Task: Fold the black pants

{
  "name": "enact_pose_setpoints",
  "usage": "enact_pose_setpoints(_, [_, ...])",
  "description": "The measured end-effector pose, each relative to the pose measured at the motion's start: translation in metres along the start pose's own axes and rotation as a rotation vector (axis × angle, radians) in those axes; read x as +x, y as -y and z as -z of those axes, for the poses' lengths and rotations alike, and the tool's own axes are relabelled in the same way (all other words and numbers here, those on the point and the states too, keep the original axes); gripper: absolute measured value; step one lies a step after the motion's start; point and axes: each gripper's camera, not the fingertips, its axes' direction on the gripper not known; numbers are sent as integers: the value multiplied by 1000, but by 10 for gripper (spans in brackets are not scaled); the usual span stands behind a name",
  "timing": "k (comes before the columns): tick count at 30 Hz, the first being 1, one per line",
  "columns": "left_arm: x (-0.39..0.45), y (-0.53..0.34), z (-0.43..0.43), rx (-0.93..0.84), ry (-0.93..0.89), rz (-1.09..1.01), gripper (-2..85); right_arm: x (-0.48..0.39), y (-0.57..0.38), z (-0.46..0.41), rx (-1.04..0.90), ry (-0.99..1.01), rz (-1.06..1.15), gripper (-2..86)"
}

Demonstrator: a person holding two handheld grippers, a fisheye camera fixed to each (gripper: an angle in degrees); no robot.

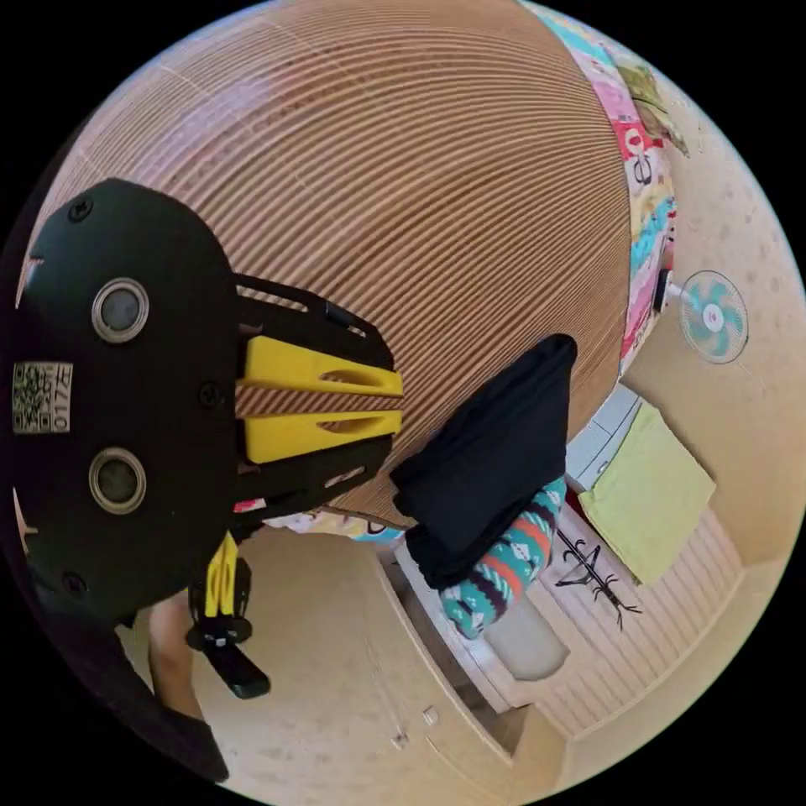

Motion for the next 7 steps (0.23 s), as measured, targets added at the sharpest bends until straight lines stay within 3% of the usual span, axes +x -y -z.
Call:
enact_pose_setpoints(3, [-21, -74, 81, -32, 289, -40, 47, 7, -7, 0, 15, 61, -43, 4])
enact_pose_setpoints(7, [-87, -163, 201, -9, 517, 122, 76, 2, -7, -9, -4, 84, -57, 3])
